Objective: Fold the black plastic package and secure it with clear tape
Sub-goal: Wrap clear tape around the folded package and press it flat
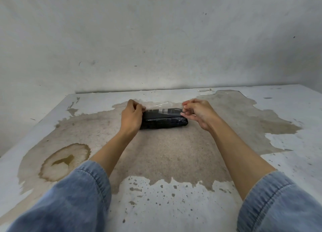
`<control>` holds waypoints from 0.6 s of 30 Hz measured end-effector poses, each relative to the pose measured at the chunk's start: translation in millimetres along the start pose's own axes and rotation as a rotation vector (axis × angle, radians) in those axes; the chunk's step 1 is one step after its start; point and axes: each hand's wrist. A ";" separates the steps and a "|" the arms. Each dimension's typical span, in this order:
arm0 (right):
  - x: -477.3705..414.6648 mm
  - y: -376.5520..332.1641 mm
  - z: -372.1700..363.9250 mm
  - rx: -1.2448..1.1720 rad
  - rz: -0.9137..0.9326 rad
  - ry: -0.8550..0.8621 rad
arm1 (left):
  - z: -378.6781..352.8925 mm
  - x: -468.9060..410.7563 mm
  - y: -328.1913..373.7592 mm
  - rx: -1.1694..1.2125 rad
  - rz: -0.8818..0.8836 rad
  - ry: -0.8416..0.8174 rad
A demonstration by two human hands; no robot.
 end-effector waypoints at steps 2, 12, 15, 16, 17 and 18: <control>1.4 -1.2 -2.0 0.027 0.013 -0.011 | 5.5 4.5 -1.7 -0.120 -0.046 0.047; 2.2 -4.2 -7.2 0.160 0.057 -0.035 | 19.9 14.5 -20.8 0.096 0.090 0.036; -0.6 -6.1 -9.3 0.202 0.059 -0.034 | 22.8 10.6 -20.9 0.220 0.171 0.018; -1.7 -6.9 -10.0 0.213 0.056 -0.031 | 24.0 9.6 -19.4 0.261 0.195 0.008; -2.2 -7.7 -11.1 0.222 0.051 -0.029 | 24.8 9.2 -18.4 0.297 0.209 -0.001; -2.5 -8.1 -12.1 0.230 0.048 -0.027 | 25.1 9.2 -17.8 0.331 0.216 -0.011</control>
Point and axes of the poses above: each hand's wrist, its own x-axis away from the middle knuckle, its own z-axis out of the back of the hand, y = z × x, and after that the axes turned 15 degrees about z, right-handed
